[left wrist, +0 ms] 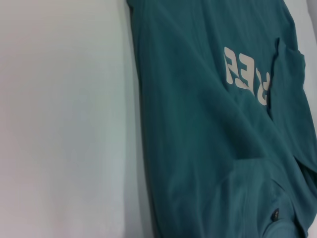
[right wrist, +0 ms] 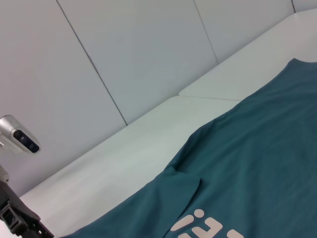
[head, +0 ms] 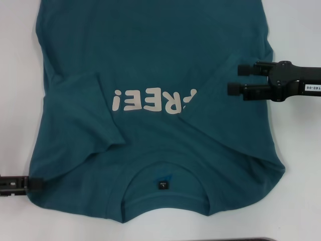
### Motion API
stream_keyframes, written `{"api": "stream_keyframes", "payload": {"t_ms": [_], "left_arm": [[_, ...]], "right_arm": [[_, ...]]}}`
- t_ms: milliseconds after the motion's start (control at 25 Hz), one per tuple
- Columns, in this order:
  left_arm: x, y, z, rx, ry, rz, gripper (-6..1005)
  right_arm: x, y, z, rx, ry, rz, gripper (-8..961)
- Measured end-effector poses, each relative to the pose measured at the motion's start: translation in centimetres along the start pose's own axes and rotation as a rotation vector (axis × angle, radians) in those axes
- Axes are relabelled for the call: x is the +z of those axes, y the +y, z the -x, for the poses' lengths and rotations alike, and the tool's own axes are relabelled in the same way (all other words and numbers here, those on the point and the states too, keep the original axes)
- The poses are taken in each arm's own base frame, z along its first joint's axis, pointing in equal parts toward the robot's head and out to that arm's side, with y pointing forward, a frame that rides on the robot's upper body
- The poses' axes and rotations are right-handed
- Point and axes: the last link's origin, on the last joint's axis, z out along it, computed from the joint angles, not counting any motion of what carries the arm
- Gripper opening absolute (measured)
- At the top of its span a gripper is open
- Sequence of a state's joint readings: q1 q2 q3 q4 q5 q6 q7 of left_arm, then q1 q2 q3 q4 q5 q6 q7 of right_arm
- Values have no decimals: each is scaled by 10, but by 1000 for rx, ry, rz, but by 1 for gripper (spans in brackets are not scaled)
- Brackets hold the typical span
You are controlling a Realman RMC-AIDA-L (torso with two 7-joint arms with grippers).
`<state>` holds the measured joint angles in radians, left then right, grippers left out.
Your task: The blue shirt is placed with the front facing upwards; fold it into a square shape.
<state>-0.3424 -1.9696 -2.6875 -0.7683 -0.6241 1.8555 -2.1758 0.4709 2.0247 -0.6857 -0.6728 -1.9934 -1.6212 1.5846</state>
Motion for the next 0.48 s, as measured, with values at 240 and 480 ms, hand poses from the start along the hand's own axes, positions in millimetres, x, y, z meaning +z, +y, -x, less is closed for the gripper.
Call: {"api": "stream_keyframes", "payload": {"t_ms": [240,480], "left_arm": [[4,3,-3,8,-11,10,825],[5,5,-6,16,-14,13,819]], "right_arm": [[0,0,0,0,-1,1,910],[0,0,1,-2,-1,-1,910]]}}
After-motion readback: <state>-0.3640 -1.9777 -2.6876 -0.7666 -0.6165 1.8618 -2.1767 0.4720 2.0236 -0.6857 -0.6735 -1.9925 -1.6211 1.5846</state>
